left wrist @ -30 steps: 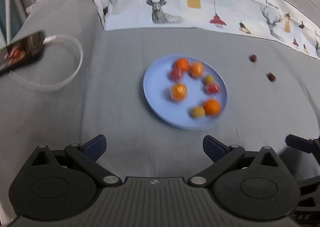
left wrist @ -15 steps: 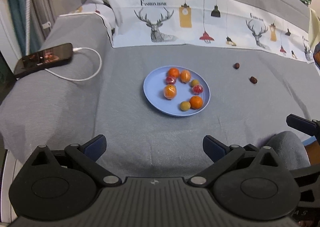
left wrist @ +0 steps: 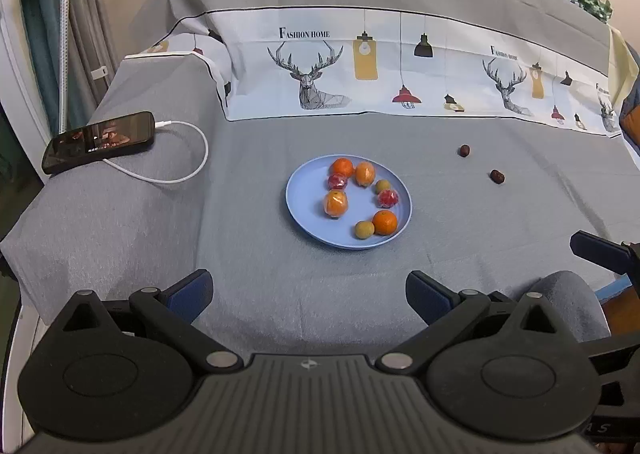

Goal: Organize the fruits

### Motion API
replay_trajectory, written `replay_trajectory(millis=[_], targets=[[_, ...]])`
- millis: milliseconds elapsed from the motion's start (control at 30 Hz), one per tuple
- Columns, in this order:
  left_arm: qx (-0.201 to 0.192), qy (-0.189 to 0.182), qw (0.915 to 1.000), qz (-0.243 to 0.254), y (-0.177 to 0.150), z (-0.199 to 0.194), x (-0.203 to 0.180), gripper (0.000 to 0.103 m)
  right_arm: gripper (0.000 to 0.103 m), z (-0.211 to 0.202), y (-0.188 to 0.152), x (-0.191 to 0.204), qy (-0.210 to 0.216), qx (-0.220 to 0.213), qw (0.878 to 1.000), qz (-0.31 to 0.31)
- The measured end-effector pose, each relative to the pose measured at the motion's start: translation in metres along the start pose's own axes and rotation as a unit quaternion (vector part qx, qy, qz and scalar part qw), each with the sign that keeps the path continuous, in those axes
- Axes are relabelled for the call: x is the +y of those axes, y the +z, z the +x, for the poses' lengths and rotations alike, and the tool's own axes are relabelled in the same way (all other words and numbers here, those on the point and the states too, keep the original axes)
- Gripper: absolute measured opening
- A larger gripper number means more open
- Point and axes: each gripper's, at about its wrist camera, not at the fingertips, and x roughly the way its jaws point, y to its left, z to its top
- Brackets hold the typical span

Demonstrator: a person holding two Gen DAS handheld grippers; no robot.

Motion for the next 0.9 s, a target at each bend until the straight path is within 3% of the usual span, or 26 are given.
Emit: replay_trajectory(millis=[900], targets=[[0.026, 0.004, 0.9996, 0.009, 0.003, 0.020, -0.002, 0.102, 0.102, 0.020, -0.002, -0.006, 0.011, 0.025, 0.999, 0.017]])
